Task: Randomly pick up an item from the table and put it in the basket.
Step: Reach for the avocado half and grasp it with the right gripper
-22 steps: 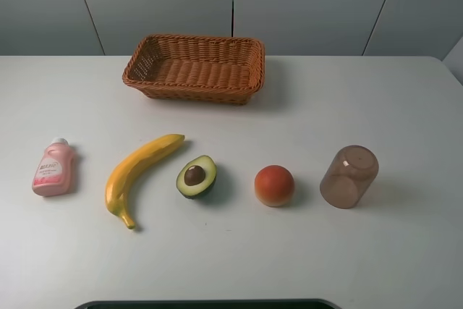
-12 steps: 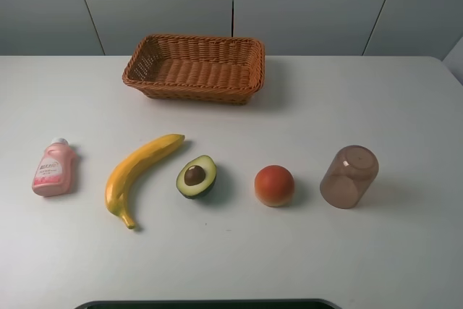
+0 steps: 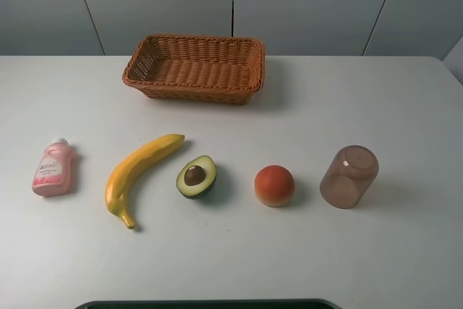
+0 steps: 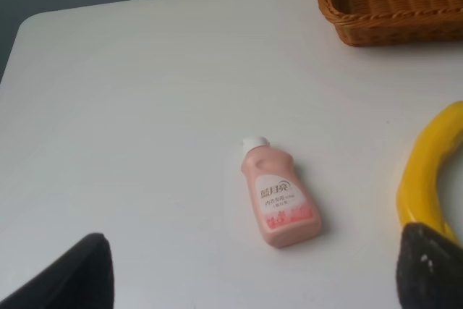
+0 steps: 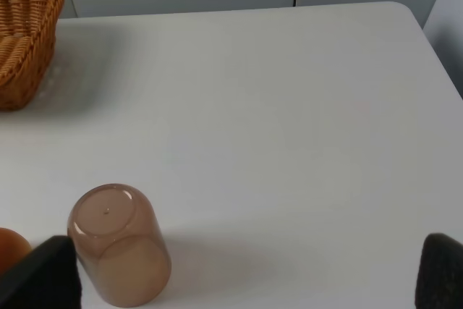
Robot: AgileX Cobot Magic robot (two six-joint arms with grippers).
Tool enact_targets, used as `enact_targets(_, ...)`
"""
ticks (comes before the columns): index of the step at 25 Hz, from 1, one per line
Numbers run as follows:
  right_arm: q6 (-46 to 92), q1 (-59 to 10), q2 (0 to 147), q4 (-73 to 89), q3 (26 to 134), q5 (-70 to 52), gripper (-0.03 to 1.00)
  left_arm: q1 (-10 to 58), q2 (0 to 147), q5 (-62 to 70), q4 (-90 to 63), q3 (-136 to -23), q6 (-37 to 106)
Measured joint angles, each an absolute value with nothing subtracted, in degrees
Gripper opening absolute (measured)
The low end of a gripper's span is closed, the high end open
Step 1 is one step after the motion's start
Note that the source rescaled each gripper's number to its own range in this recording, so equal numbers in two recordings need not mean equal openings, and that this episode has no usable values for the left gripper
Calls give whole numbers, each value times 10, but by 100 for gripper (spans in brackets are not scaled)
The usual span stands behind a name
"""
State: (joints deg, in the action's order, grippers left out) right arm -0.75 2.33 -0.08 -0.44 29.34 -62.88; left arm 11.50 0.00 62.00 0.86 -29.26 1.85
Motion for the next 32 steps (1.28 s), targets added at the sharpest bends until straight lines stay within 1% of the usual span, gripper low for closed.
enact_targets(18, -13, 23, -1, -4, 293, -629, 100, 115, 0, 620, 9, -293, 18)
enact_targets(21, 7, 23, 13, 0, 304, -637, 100, 115, 0, 620, 9, -293, 18)
enact_targets(27, 41, 23, 166, 52, 403, -635, 100, 115, 0, 620, 9, -293, 18)
enact_targets(32, 103, 23, 312, 101, 501, -632, 100, 115, 0, 620, 9, -293, 18)
